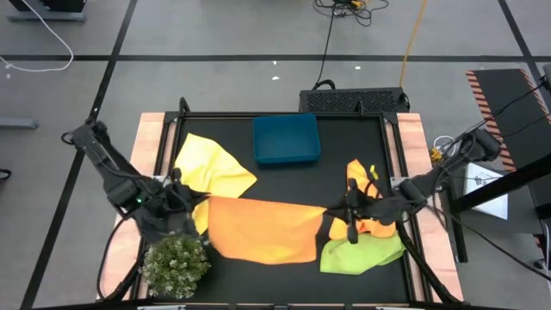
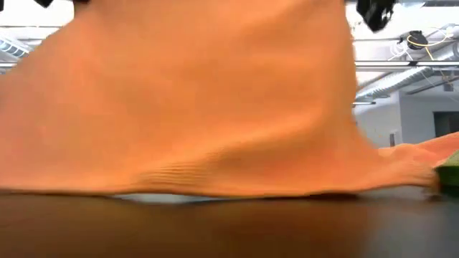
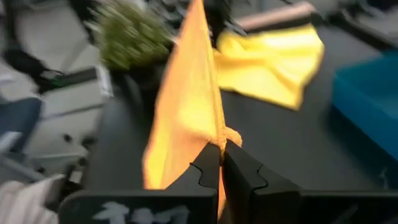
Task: Fold microfiber towels
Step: Fold the left orange microfiber towel
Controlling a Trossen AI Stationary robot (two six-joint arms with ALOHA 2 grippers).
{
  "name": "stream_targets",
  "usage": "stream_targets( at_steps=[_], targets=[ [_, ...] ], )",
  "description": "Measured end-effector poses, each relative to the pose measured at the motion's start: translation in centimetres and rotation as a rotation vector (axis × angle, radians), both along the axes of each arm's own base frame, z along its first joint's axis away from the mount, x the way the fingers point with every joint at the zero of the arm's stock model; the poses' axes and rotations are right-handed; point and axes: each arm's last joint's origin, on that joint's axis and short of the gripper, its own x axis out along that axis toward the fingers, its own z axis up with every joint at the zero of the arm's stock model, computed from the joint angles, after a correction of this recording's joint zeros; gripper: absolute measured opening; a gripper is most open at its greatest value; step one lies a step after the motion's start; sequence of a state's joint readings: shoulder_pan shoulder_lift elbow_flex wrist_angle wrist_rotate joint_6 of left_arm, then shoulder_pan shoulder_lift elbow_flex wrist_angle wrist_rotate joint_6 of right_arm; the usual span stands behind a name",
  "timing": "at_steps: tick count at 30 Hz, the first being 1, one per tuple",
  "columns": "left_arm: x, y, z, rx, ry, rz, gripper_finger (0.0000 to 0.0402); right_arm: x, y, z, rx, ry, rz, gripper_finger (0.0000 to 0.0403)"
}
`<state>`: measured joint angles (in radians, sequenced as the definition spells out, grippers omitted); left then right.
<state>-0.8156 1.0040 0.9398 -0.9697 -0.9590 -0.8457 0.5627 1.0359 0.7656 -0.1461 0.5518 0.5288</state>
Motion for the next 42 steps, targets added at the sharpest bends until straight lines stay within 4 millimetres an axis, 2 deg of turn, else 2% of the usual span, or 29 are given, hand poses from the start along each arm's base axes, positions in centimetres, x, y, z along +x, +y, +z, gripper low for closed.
stream_targets(
  at_steps=[5, 12, 17, 23, 29, 35, 42],
  targets=[
    [1.3, 0.7, -1.5, 0.093, 0.107, 0.103, 0.0002, 0.2, -2.2, -2.9, 0.006, 0.088, -0.122, 0.0],
    [3.9, 1.9, -3.1, 0.205, 0.242, 0.179, 0.0002, 0.4, -5.0, -5.2, -0.037, 0.168, -0.218, 0.0],
    [5.6, 3.5, -3.7, 0.273, 0.324, 0.224, 0.0004, 0.5, -6.8, -5.2, -0.116, 0.198, -0.264, 0.0],
    [6.8, 5.4, -4.2, 0.208, 0.407, 0.248, 0.0005, 0.5, -8.5, -5.4, -0.161, 0.239, -0.317, 0.0],
    [7.1, 5.9, -5.1, 0.214, 0.391, 0.198, 0.0004, -0.2, -9.2, -5.9, -0.192, 0.336, -0.336, 0.0],
    [6.7, 6.7, -7.5, 0.209, 0.399, 0.178, 0.0004, -0.4, -9.1, -5.9, -0.175, 0.347, -0.34, 0.0],
    [5.9, 6.7, -9.1, 0.24, 0.462, 0.155, 0.0002, 0.4, -7.2, -5.3, -0.057, 0.229, -0.2, 0.0]
  ],
)
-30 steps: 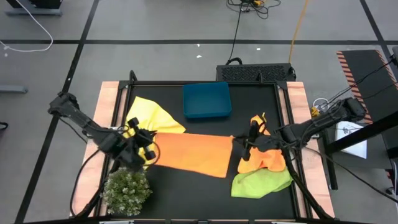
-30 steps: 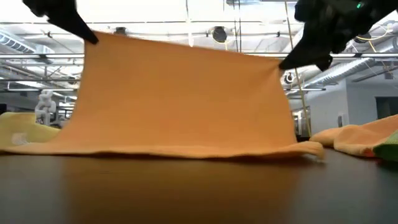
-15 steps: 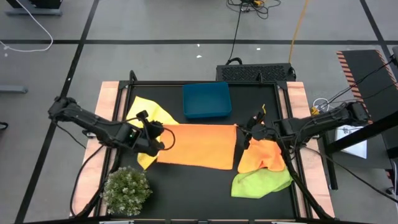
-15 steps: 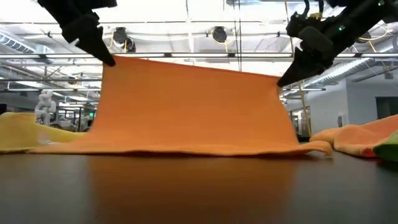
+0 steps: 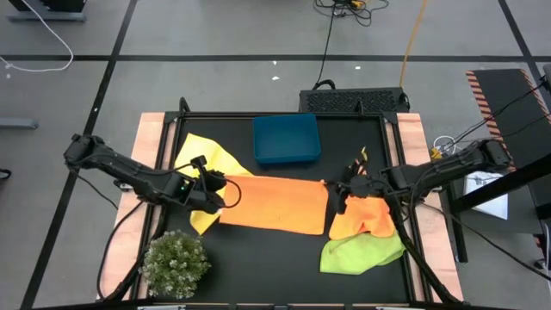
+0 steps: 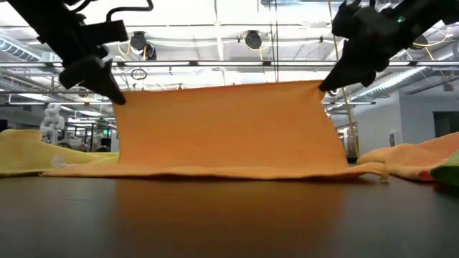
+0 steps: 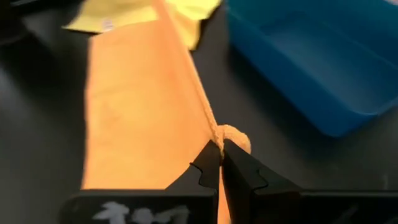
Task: Fold microfiber towels
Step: Fold the left orange microfiber towel
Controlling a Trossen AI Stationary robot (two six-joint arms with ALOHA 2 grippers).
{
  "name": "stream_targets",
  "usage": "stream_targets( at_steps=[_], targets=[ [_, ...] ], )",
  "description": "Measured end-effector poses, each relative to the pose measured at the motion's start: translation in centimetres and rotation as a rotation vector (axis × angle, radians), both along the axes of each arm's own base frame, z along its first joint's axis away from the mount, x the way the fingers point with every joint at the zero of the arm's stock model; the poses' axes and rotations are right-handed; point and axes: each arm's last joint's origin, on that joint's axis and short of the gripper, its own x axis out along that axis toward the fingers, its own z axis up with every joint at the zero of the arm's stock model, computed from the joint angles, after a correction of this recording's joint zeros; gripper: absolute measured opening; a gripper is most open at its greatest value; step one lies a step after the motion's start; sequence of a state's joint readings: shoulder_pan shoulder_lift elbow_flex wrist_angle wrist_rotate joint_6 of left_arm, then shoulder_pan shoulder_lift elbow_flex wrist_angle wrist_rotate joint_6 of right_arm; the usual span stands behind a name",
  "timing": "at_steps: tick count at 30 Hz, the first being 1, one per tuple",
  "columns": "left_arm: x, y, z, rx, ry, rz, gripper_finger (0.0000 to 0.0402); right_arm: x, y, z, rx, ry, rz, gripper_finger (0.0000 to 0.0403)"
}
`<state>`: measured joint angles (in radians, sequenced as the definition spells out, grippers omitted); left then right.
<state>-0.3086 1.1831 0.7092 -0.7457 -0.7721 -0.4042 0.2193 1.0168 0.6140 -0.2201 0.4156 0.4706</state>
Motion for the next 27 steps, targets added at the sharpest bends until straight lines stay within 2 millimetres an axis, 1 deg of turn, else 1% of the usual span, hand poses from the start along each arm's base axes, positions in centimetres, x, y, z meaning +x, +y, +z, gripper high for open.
stream_targets(
  at_steps=[5, 10, 13, 16, 21, 27],
  targets=[
    [-0.3, -1.2, -0.2, -0.02, 0.006, -0.069, 0.0002, 0.2, 2.2, -0.9, 0.015, 0.025, 0.056, 0.0],
    [-0.6, -2.5, -0.2, -0.054, 0.006, -0.145, 0.0002, 0.9, 4.5, -2.6, 0.028, 0.056, 0.112, 0.0],
    [-0.6, -3.3, -0.4, -0.087, 0.004, -0.176, 0.0001, 1.5, 5.5, -3.7, 0.028, 0.066, 0.137, 0.0],
    [-0.6, -3.9, -0.6, -0.124, -0.007, -0.197, 0.0001, 2.1, 6.1, -4.7, 0.034, 0.079, 0.143, 0.0],
    [-0.2, -5.3, -1.4, -0.174, 0.006, -0.251, 0.0001, 2.5, 6.3, -5.8, 0.056, 0.121, 0.146, 0.0],
    [0.3, -6.2, -3.4, -0.217, 0.111, -0.262, 0.0007, 2.5, 6.5, -6.1, 0.084, 0.139, 0.167, 0.0]
  ],
)
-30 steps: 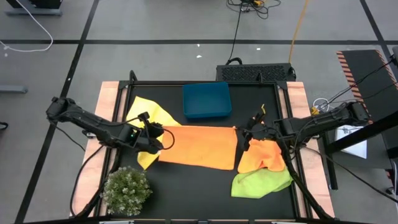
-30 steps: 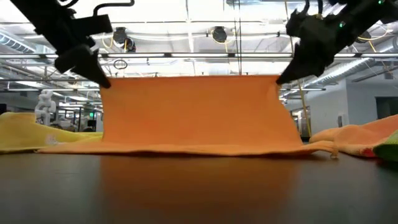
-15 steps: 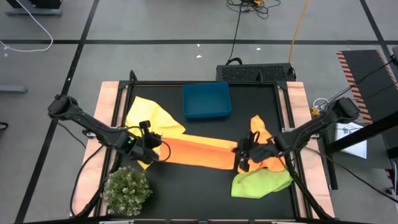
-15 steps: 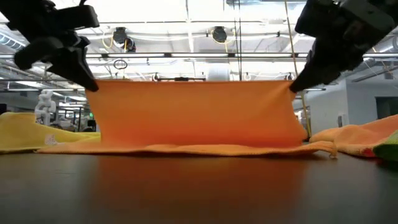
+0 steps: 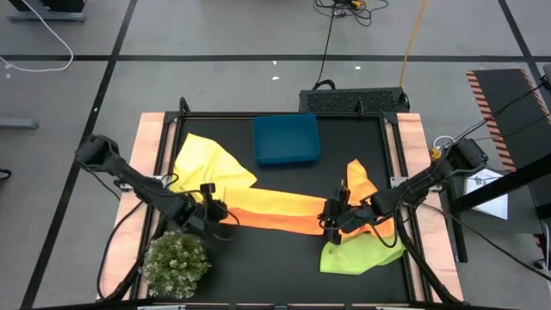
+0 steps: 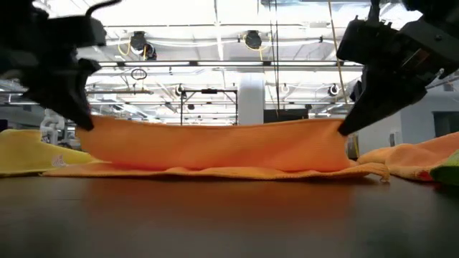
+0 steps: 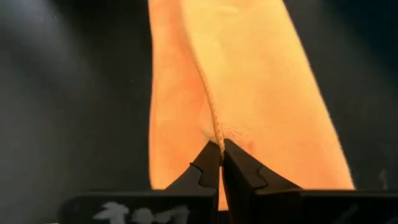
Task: Fold microfiber towels
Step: Fold the left orange microfiber towel
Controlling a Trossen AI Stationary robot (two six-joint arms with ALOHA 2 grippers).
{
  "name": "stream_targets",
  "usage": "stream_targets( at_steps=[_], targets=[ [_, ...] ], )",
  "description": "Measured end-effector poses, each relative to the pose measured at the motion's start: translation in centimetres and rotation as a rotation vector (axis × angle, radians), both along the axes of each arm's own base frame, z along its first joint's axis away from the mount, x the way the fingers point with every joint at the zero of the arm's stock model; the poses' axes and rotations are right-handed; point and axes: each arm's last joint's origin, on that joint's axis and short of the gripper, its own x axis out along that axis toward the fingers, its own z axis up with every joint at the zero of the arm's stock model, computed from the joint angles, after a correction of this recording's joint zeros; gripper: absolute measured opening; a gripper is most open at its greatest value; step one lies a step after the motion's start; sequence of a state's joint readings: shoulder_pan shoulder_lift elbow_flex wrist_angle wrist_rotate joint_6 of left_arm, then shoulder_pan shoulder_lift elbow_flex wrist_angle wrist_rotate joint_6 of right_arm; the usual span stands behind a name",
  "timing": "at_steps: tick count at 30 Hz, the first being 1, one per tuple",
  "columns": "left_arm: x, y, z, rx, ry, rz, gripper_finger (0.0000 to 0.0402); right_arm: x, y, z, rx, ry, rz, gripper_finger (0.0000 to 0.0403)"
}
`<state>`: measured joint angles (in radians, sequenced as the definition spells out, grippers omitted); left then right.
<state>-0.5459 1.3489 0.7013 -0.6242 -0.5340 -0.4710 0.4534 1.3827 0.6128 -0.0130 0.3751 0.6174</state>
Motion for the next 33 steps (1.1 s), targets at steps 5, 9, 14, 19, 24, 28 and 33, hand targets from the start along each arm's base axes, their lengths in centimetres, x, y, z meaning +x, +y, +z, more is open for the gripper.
stream_targets(
  at_steps=[5, 9, 14, 19, 24, 28, 33],
  targets=[
    [0.3, -0.2, -1.2, 0.008, 0.052, 0.009, 0.0022, 0.2, 0.2, 0.2, 0.044, -0.016, 0.03, 0.0008],
    [0.3, -0.4, -1.3, -0.022, 0.074, -0.006, 0.0034, 0.3, 0.5, 0.3, 0.072, -0.026, 0.082, 0.0041],
    [0.6, -0.8, -1.3, -0.105, 0.085, -0.072, 0.0064, 0.2, 0.8, 0.3, 0.071, -0.025, 0.096, 0.0101],
    [0.9, -1.1, -1.2, -0.125, 0.069, -0.108, 0.01, 0.2, 0.7, 0.3, 0.065, -0.025, 0.095, 0.0143],
    [0.8, -1.0, -0.7, -0.099, 0.118, -0.104, 0.0122, 0.3, 0.0, 0.2, 0.035, -0.012, 0.049, 0.0148],
    [0.8, -0.9, 0.7, -0.064, 0.154, -0.037, 0.0123, 0.6, -0.7, 0.2, 0.031, -0.014, 0.021, 0.014],
    [1.5, -1.0, 1.6, -0.005, 0.063, -0.011, 0.0114, 0.8, -1.3, 0.2, 0.035, -0.013, -0.003, 0.0135]
  ],
)
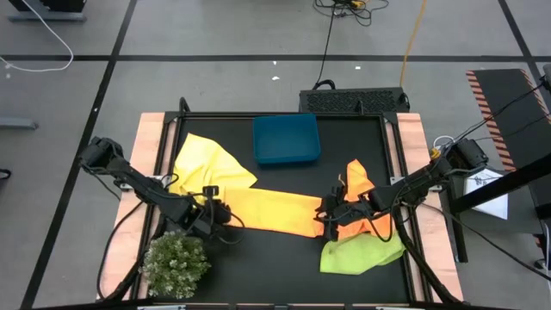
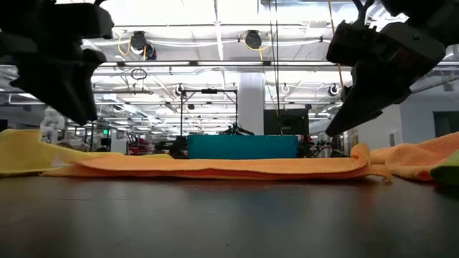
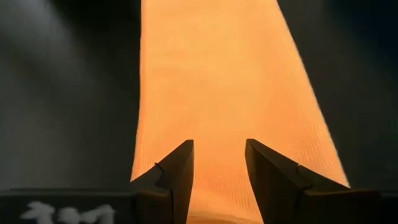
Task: Fold microfiber towels
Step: Fold the left orange microfiber towel
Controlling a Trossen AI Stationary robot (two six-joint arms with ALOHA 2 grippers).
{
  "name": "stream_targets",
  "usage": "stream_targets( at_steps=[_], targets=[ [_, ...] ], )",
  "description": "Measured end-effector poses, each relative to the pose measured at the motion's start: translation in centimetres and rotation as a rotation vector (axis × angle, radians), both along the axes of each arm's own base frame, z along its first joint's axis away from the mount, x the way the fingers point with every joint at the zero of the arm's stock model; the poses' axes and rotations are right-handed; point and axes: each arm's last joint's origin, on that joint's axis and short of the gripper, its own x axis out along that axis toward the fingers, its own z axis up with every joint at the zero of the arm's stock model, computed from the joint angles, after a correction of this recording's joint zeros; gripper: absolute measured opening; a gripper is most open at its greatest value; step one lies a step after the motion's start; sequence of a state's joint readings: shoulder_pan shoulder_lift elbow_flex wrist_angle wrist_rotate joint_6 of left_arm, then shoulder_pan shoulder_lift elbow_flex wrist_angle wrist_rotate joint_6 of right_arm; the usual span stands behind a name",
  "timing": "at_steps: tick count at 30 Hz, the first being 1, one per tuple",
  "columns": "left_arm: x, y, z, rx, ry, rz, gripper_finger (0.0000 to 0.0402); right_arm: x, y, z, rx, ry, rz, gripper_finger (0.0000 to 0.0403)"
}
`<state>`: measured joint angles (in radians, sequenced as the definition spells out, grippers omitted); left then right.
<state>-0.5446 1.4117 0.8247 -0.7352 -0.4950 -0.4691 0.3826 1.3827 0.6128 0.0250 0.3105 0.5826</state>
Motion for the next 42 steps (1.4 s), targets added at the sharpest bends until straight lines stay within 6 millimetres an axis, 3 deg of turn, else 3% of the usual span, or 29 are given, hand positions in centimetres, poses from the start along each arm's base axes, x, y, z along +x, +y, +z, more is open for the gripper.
stream_targets(
  at_steps=[10, 18, 35, 42],
  targets=[
    [-0.7, 0.4, -1.8, 0.023, -0.039, 0.061, 0.0093, -0.3, 1.8, -1.3, 0.04, 0.049, 0.036, 0.0135],
    [-1.3, 0.7, -3.8, -0.017, -0.07, 0.048, 0.0093, -0.2, 1.9, -3.0, 0.018, 0.11, 0.002, 0.0134],
    [-1.8, 1.1, -4.6, -0.021, -0.052, 0.075, 0.0093, -0.9, 4.4, -1.7, 0.212, 0.088, 0.175, 0.0134],
    [-0.7, 0.5, -3.0, 0.009, -0.109, 0.04, 0.0093, -1.1, 4.2, -0.2, 0.186, 0.019, 0.219, 0.0134]
  ],
)
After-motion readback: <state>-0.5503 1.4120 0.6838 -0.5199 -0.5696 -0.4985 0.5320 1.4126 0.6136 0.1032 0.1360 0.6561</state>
